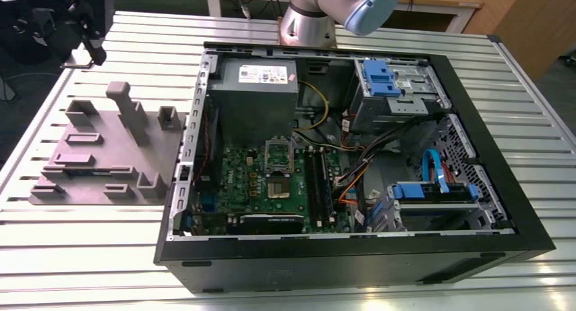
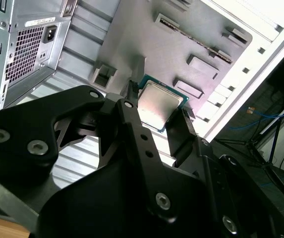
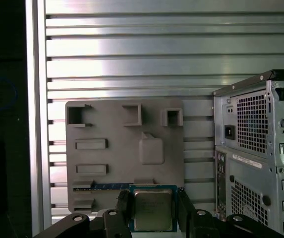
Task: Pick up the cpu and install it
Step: 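Pick up the cpu and move it towards the insertion slot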
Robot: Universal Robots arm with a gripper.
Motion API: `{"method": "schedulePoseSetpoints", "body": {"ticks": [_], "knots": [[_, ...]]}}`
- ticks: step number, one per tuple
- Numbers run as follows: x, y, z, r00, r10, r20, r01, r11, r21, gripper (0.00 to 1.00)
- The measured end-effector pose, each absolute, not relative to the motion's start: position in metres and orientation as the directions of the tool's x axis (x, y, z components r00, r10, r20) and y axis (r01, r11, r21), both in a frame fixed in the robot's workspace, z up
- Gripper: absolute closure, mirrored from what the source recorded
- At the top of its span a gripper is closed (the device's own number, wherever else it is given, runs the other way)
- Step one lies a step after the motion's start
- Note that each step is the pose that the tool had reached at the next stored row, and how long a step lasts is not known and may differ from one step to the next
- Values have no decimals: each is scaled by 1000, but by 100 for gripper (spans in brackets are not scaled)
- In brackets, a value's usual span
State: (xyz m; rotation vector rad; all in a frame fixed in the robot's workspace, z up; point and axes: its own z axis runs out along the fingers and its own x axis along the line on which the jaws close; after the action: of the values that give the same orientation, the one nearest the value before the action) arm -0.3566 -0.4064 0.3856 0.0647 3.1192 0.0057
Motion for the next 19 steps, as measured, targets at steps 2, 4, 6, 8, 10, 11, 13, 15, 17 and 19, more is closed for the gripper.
{"method": "schedulePoseSetpoints", "body": {"ticks": [2, 4, 6, 8, 10, 11, 13, 15, 17, 19], "knots": [[-356, -406, 386, -999, 42, -22, 41, 999, 4, 53], [-356, -406, 386, -999, 42, -22, 41, 999, 4, 53], [-355, -406, 386, -999, 42, -22, 41, 999, 4, 53], [-355, -406, 386, -999, 42, -22, 41, 999, 4, 53], [-354, -406, 386, -999, 42, -22, 41, 999, 4, 53], [-354, -406, 386, -999, 42, -22, 41, 999, 4, 53], [-353, -406, 386, -999, 42, -22, 41, 999, 4, 53], [-353, -406, 386, -999, 42, -22, 41, 999, 4, 53], [-352, -406, 386, -999, 42, -22, 41, 999, 4, 53], [-351, -406, 386, -999, 42, -22, 41, 999, 4, 53]]}}
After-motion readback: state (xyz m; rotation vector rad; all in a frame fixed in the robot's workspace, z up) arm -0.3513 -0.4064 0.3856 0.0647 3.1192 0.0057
